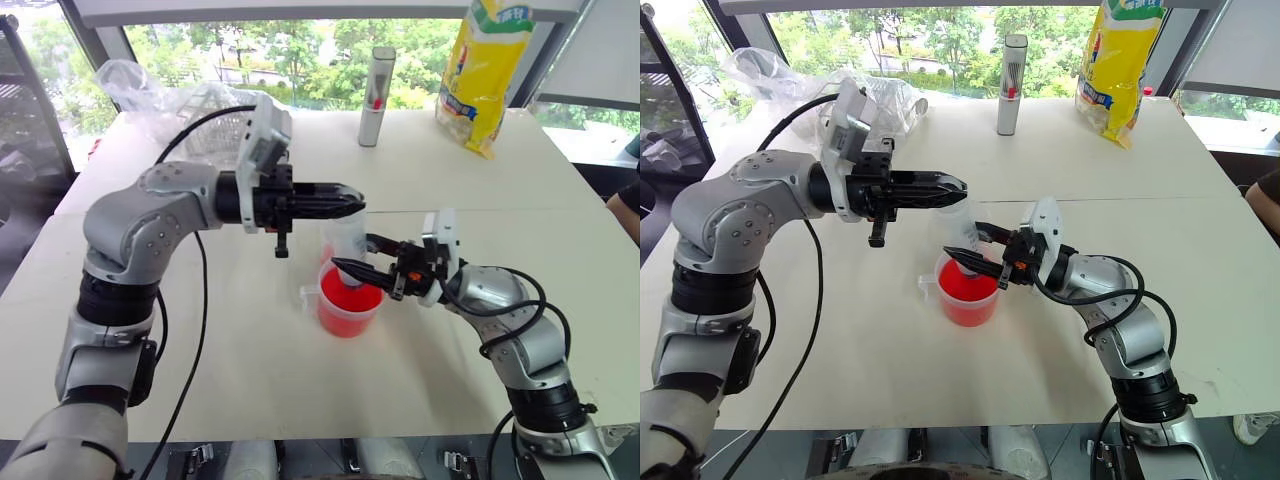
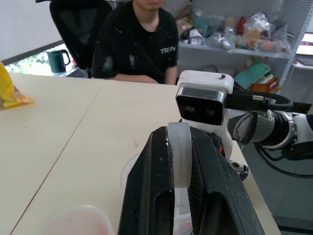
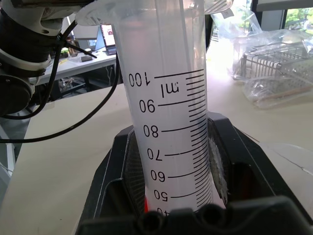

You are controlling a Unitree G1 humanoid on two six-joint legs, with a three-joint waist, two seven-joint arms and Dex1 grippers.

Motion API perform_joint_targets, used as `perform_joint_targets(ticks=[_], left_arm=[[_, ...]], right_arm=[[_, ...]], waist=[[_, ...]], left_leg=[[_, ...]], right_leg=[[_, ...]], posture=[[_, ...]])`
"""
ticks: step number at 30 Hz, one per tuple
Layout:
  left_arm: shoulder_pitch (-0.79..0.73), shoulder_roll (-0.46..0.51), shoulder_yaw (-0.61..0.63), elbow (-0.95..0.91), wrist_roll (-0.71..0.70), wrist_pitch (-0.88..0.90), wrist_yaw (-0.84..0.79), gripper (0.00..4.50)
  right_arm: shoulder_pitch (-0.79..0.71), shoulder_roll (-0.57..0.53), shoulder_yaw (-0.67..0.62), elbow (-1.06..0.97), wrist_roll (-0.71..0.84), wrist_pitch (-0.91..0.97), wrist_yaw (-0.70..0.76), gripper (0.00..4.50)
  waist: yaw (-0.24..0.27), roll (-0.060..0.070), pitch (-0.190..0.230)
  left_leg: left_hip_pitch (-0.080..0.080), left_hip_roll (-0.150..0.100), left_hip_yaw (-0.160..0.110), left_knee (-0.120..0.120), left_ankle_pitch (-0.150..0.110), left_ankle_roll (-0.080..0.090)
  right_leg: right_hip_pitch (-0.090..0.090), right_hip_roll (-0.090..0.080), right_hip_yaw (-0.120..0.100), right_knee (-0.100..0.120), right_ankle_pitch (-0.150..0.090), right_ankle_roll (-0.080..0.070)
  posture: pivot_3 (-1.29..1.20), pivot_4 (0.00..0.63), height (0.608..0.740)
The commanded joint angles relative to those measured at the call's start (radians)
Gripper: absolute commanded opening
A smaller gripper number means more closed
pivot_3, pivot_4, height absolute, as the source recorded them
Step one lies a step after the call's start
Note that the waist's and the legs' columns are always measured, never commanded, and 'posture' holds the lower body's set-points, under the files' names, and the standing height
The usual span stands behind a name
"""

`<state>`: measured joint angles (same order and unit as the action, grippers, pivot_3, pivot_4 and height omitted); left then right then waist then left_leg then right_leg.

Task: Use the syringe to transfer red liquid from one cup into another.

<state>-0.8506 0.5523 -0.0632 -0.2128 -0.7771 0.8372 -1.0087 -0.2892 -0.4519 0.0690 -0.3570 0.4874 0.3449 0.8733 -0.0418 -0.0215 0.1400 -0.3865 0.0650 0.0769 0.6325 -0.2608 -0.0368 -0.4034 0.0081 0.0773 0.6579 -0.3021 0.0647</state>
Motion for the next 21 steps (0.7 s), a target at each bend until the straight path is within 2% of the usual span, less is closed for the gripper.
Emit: perform_joint_targets(ticks=[1, 21], left_arm=[[-0.054, -0.008, 0.053, 0.008, -0.014, -0.011, 0.023, 0.03], [-0.145, 0.008, 0.103, 0.061, -0.026, -0.028, 0.04, 0.03]], right_arm=[[0.001, -0.01, 0.0, -0.027, 0.026, 0.004, 0.02, 1.41], [0.04, -0.019, 0.034, 0.0, 0.082, 0.072, 0.043, 1.41]], waist=[[0.001, 0.0, 0.0], [0.0, 0.0, 0.0]], left_leg=[[0.0, 0.0, 0.0, 0.0, 0.0, 0.0], [0.0, 0.0, 0.0, 0.0, 0.0, 0.0]], right_leg=[[0.0, 0.0, 0.0, 0.0, 0.0, 0.0], [0.0, 0.0, 0.0, 0.0, 0.0, 0.0]], posture=[[0.0, 0.15, 0.74], [0.0, 0.15, 0.74]])
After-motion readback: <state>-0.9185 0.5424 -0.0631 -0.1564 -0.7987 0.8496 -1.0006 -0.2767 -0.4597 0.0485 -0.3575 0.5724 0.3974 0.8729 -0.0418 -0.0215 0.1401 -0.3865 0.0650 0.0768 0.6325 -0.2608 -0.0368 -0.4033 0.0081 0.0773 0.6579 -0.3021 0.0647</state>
